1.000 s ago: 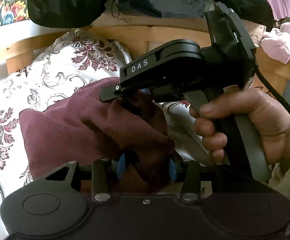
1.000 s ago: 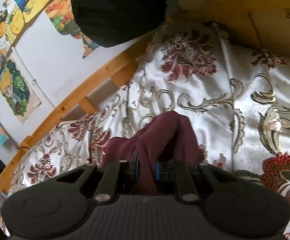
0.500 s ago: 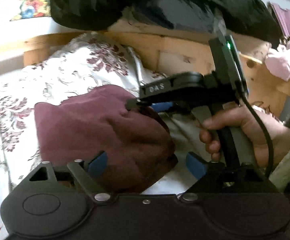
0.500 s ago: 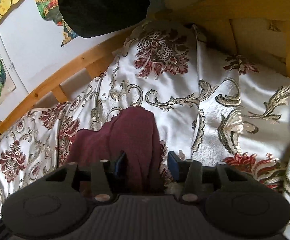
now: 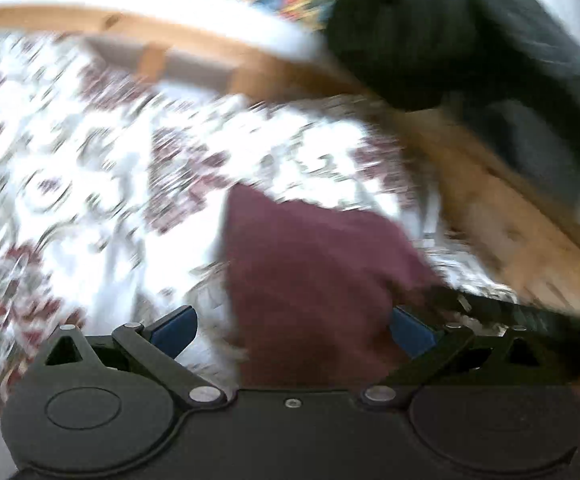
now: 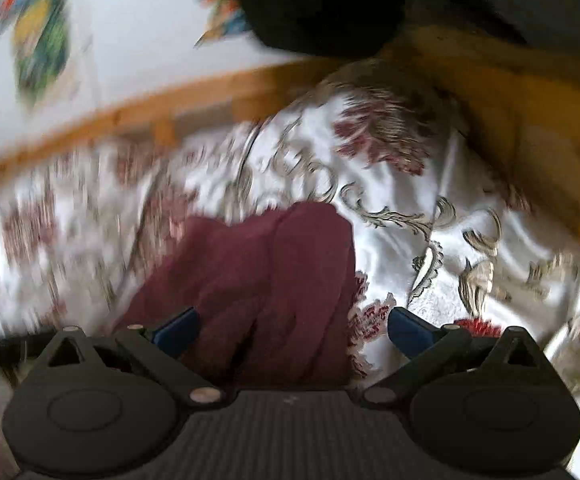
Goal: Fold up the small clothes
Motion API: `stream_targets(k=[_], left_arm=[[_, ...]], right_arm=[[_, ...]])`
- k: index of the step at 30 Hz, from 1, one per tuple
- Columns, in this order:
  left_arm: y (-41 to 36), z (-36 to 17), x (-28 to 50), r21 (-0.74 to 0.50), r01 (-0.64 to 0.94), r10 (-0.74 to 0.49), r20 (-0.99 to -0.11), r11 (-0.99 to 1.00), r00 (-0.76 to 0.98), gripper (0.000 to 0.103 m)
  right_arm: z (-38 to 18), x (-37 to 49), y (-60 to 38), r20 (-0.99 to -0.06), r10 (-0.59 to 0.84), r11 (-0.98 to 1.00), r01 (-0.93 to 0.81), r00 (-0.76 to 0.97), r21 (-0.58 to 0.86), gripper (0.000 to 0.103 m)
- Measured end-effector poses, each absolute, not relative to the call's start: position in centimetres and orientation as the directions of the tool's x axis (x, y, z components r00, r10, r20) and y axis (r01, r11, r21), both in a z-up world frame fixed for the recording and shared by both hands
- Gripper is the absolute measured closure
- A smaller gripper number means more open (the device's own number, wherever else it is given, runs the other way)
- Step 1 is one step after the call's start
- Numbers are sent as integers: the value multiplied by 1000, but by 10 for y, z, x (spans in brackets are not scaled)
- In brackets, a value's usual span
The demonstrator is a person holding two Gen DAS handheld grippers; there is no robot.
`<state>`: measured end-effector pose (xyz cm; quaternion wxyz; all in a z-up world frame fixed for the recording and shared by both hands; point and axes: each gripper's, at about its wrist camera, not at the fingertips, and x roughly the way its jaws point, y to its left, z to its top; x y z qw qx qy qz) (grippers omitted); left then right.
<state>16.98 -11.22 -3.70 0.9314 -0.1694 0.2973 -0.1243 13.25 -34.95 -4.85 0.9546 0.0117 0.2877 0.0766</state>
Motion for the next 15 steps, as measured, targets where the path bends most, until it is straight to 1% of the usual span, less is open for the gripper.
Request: stream_targets(k=[2,3,4,7,12,13,15], left_arm=[[-107,-45,175,-409,69,-308,-556,910,772,1],[-106,-49,176,-419,52,-309,-574,906,758,1],[-106,-53,177,-423,45,-313,-589,905,745,1],[-105,-66,178,-408,33,-309,-633,912,710,1],[-99,-80,178,-463,11,-341,-635,886,693,1],[-99,-82,178,-463,16,-342,-631,886,696,1],[-98,-87,174,-461,29,-345,-619,887,706,1]], right_arm=[[-55,136,-335,-590,68,987,-139,804,-76,1],[-60,138,-332,-606,37,982,-142,795,-127,1],[-63,141,-331,-621,29,979,-149,783,-142,1],[-70,144,-339,-645,65,983,-158,762,-88,0],[-74,145,-345,-647,92,980,-184,757,-77,1],[-73,143,-347,-638,108,981,-187,762,-58,1],[-64,140,-357,-579,175,982,-184,796,44,1]])
